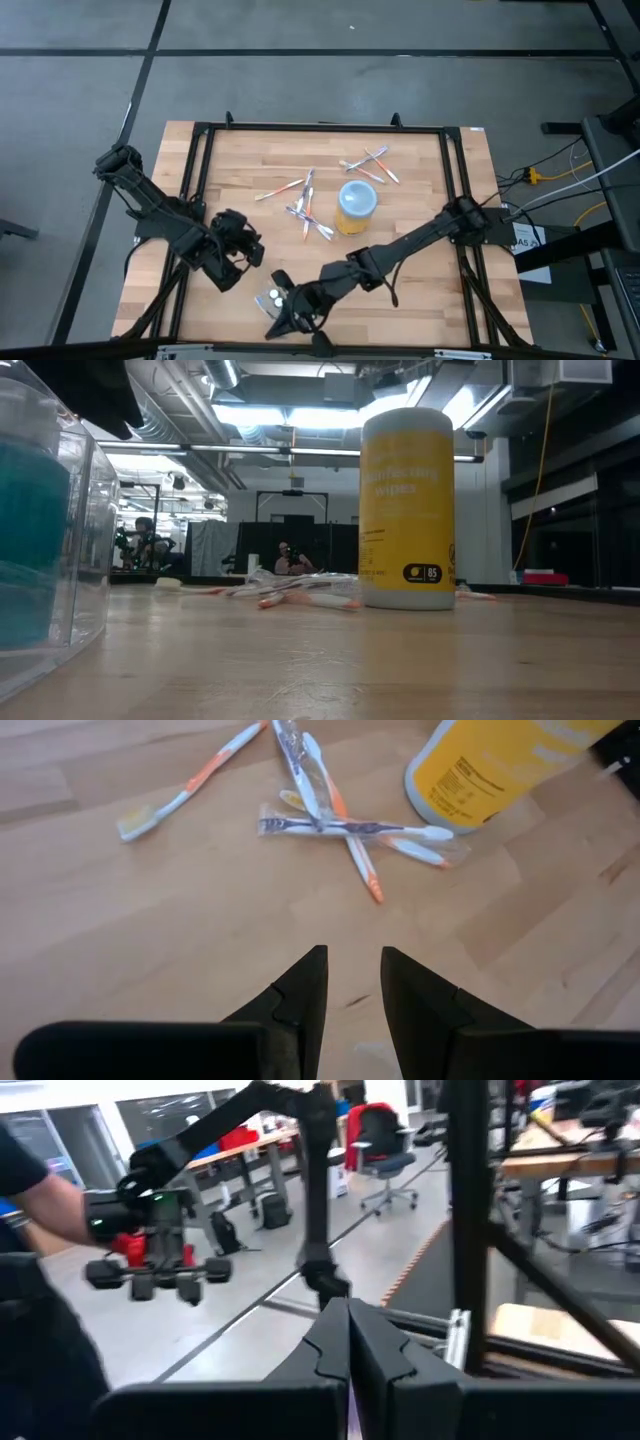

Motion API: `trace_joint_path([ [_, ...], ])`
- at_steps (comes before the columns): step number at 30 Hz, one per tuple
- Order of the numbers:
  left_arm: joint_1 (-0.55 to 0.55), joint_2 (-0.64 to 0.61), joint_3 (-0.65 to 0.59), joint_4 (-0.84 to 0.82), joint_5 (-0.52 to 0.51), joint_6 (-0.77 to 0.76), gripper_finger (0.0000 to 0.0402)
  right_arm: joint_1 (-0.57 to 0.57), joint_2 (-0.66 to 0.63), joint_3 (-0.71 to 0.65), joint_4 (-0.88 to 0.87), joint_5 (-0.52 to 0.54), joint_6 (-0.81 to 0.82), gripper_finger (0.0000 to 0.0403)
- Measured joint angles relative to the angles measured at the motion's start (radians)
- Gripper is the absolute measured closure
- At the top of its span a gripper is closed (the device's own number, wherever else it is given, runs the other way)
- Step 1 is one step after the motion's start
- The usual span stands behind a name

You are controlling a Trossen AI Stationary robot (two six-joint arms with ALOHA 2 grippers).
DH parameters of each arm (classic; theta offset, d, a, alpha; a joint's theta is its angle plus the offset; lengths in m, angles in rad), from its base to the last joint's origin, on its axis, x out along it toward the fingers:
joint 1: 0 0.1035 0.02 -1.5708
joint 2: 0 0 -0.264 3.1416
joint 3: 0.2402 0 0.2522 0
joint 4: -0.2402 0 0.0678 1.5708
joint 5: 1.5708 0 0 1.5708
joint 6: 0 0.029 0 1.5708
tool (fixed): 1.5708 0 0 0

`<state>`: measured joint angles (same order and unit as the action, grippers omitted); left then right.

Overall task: Pick & Place toothbrushing station
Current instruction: Put the violet toothbrush into the right side of the transparent organizer

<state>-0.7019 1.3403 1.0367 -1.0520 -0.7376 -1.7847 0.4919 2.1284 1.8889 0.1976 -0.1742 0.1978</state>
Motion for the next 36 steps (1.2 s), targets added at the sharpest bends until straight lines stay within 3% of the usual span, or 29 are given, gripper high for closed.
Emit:
trace_joint_path([
  [15,0.026,-0.001,0.000,0.009,0.061,0.034,0.0311,-0.028,0.057,0.001,-0.021,-0.025,-0.045,0.0403],
  [36,0.026,-0.002,0.000,0.054,0.067,0.041,0.0311,-0.040,0.182,0.000,-0.049,-0.105,-0.022,0.0391],
])
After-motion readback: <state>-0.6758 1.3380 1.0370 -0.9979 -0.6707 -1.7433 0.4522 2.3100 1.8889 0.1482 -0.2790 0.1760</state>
